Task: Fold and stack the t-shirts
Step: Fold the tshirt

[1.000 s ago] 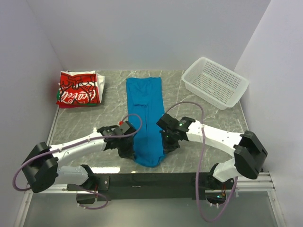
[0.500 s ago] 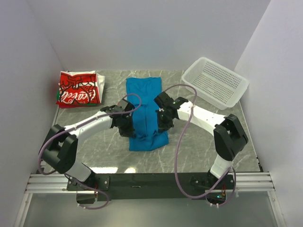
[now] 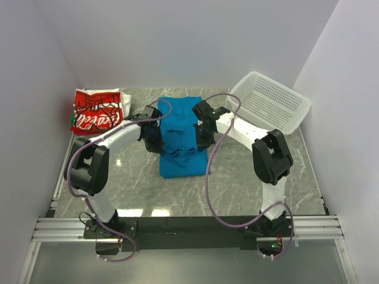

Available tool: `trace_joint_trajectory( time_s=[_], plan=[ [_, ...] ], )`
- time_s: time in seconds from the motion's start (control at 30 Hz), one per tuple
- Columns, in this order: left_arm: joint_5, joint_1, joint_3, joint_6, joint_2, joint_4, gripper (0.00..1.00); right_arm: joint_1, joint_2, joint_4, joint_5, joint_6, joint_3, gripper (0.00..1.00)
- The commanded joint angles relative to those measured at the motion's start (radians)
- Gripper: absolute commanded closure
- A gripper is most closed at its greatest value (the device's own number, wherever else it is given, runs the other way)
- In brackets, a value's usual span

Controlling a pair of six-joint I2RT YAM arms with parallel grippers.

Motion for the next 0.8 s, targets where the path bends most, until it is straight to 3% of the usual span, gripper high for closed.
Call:
trace_joint_trajectory(
  time_s=[0.0,0.77],
  plan=[
    [0.011,0.034,0.075,0.051,0.018,0.003,1.0,-0.036,0.038,-0.041,0.011,-0.039,0.099,1.0],
    [0.071,0.13,0.377,0.149,0.28,-0.049,1.0,-0.112,0.272,-0.141,-0.02,-0.08,0.438,1.0]
  ],
)
